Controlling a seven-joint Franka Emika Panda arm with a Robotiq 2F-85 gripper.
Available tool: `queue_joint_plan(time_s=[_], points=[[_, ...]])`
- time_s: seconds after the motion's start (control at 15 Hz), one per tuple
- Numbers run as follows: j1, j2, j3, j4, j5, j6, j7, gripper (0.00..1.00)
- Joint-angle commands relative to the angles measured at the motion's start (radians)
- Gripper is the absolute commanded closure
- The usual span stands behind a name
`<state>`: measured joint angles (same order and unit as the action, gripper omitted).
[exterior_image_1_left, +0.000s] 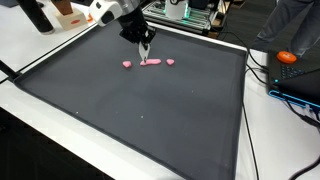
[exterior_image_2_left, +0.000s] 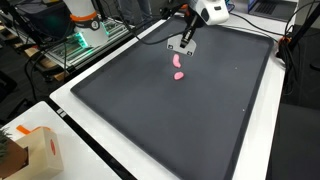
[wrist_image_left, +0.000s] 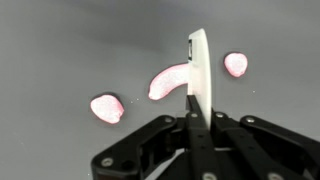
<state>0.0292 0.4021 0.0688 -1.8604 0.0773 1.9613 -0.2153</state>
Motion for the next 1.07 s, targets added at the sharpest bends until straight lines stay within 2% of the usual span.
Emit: queue_joint_plan(time_s=[0.0, 0.73, 1.0], points=[[0.025, -0.095, 0.007, -0.089, -0.027, 0.035, 0.044, 0.99], [0.075, -0.267, 0.030, -0.145, -0.067, 0.007, 0.084, 0.99], [0.093, -0.311, 0.043, -0.146, -0.114, 0.009, 0.100, 0.99]])
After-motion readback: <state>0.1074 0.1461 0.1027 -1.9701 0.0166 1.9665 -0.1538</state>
